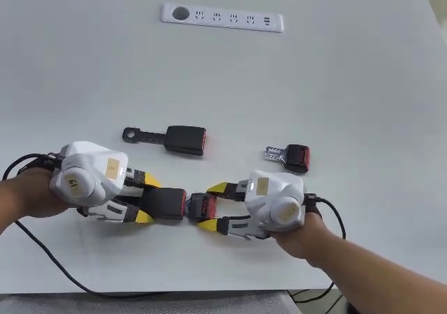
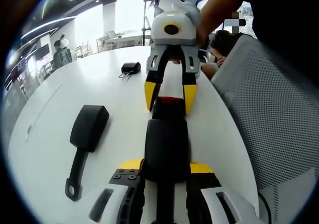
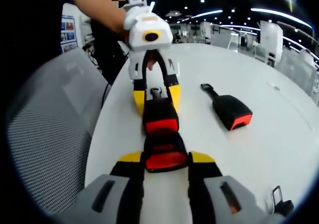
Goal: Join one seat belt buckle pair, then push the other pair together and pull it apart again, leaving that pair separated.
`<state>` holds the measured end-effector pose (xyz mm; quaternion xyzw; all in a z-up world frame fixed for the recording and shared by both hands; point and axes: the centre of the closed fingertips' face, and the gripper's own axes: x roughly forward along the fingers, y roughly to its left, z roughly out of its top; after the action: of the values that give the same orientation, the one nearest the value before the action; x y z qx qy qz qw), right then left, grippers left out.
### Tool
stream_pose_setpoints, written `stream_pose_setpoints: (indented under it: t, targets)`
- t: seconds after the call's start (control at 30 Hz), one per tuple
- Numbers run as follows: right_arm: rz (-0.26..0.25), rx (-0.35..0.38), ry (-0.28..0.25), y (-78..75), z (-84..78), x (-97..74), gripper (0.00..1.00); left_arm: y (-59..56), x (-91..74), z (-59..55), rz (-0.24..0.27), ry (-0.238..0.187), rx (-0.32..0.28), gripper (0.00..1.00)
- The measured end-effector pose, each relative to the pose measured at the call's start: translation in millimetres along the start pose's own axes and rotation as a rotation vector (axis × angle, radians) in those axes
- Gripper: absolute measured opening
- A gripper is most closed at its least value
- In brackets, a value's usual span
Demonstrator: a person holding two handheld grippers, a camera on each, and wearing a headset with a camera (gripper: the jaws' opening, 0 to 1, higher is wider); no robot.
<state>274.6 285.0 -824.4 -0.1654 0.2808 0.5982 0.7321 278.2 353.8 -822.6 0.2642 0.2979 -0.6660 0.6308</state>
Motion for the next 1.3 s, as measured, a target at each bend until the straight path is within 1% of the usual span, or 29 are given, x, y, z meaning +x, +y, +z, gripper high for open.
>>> stream_pose_setpoints:
  t: [0.07,0.17,0.57,0.63,0.77,0.83,0.9,0.93,0.97,1.0,1.03,1.07,1.1,1.13,1.17,1.2,1.23,1.27,1.3]
  targets:
    - [-0.005,0.012,-0.010,0.1,-0.2,-0.5,0.32,0.3,0.1,0.3,0.002,-0.003,-0.005,0.32]
    - [-0.009,0.009,-0.009,0.5,0.2,-0.5,0.32,0.5,0.3,0.3,-0.002,0.001,0.003,0.31]
    - [-0.015,0.014,-0.015,0.1,0.0,-0.3,0.32,0.6,1.0,1.2,-0.005,-0.006,-0.019,0.32]
    - [-0.014,-0.001,-0.004,0.5,0.3,0.0,0.32,0.6,1.5,1.7,-0.004,-0.002,-0.021,0.32]
    - [-0.019,-0.005,0.003,1.0,0.6,0.4,0.33,0.0,2.6,2.8,-0.003,0.017,-0.010,0.32]
    - [-0.021,-0.008,0.013,1.7,1.7,0.9,0.34,-0.5,2.7,4.2,0.002,0.031,0.003,0.33]
    - [-0.025,-0.008,0.044,1.5,2.1,1.6,0.35,-0.7,2.5,4.8,0.003,0.049,0.012,0.33]
    - [-0.027,-0.020,0.058,1.3,1.9,1.9,0.35,-0.5,2.5,4.9,0.003,0.057,0.010,0.33]
    - [-0.041,-0.046,0.083,0.0,1.2,2.0,0.36,-0.5,2.5,4.8,0.004,0.064,0.007,0.34]
    - [-0.054,-0.047,0.092,-0.7,2.2,2.4,0.36,0.5,2.1,4.0,0.012,0.072,-0.006,0.34]
    - [-0.059,-0.051,0.096,-0.7,3.8,2.3,0.38,0.5,1.4,4.0,0.022,0.075,-0.048,0.34]
    - [-0.068,-0.056,0.072,-1.4,10.6,1.3,0.43,-1.1,1.1,5.2,0.025,0.074,-0.093,0.35]
    - [-0.066,-0.040,0.036,-0.6,18.0,1.2,0.49,0.5,1.8,10.3,0.042,0.050,-0.090,0.37]
    - [-0.067,-0.012,0.011,0.1,24.9,-0.3,0.57,2.0,-2.2,9.9,0.069,0.062,-0.087,0.38]
    - [-0.074,-0.013,0.013,-0.8,26.6,-2.0,0.62,0.5,-4.9,12.2,0.073,0.055,-0.081,0.42]
    - [-0.084,-0.022,0.006,-1.5,29.0,-3.6,0.66,-1.5,-8.4,17.3,0.076,0.034,-0.082,0.52]
    - [-0.091,-0.027,0.007,-1.7,29.7,-4.8,0.70,-2.1,-10.6,19.8,0.080,0.026,-0.091,0.58]
    - [-0.096,-0.024,0.012,-2.0,29.0,-6.4,0.72,-1.2,-11.5,19.8,0.086,0.024,-0.098,0.64]
    - [-0.100,-0.022,0.013,-2.3,28.6,-8.0,0.73,2.0,-12.2,18.8,0.104,0.019,-0.094,0.68]
